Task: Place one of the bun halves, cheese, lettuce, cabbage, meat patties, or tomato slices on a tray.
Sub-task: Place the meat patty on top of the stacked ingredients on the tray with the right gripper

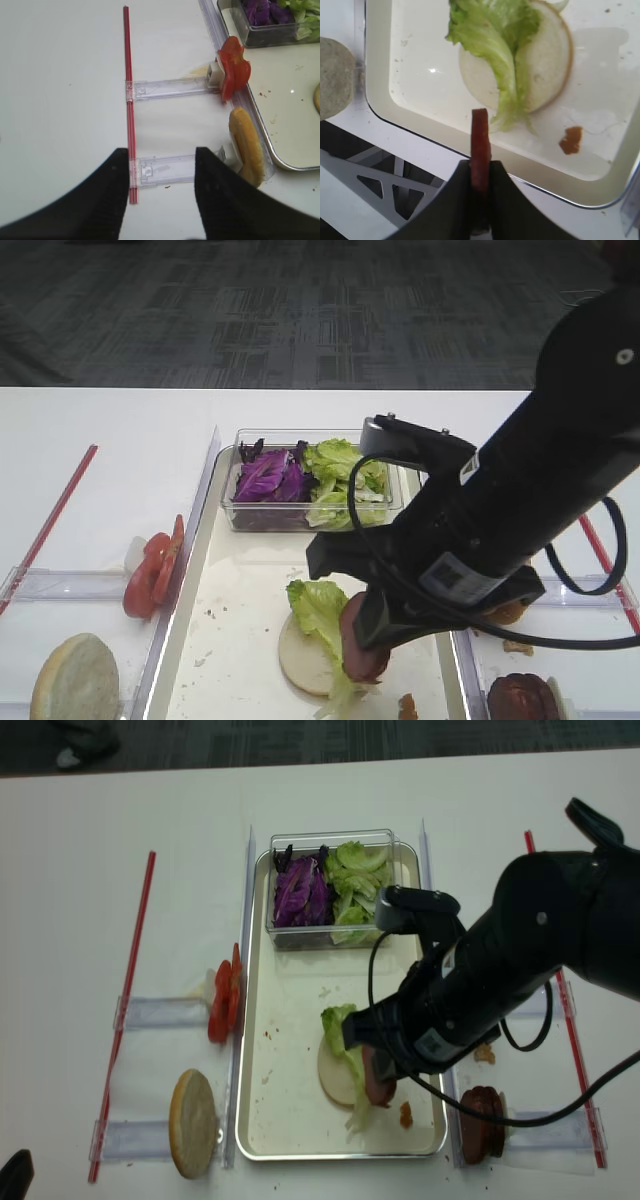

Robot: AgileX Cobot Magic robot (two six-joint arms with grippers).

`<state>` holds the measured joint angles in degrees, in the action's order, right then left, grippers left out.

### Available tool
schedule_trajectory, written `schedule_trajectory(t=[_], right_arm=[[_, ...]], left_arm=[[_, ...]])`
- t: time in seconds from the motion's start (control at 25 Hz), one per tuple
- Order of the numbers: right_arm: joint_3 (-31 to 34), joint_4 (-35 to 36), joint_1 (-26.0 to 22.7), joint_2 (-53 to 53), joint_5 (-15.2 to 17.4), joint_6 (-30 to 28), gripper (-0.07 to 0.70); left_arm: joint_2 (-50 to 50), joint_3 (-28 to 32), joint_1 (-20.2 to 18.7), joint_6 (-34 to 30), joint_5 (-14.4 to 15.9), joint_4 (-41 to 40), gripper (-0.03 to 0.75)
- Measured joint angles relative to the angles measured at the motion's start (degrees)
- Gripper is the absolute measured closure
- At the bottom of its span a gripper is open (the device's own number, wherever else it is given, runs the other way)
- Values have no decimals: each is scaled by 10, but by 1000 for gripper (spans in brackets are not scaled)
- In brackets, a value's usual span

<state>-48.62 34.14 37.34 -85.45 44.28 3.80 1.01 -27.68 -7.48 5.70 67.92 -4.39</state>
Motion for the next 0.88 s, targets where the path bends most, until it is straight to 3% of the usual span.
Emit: schedule_trajectory(t=[0.32,0.48,0.72,0.88], right_arm=[[0,79,0,-56,-39,-91,532],[0,160,-20,-77,-41,-174,532],[0,309,-83,-103,16,-329,532],[0,342,-112,-129,49,-376,532]], left_arm=[[0,0,0,0,0,0,420],[0,0,0,0,0,0,419],[0,0,0,0,0,0,420],[0,0,0,0,0,0,420]])
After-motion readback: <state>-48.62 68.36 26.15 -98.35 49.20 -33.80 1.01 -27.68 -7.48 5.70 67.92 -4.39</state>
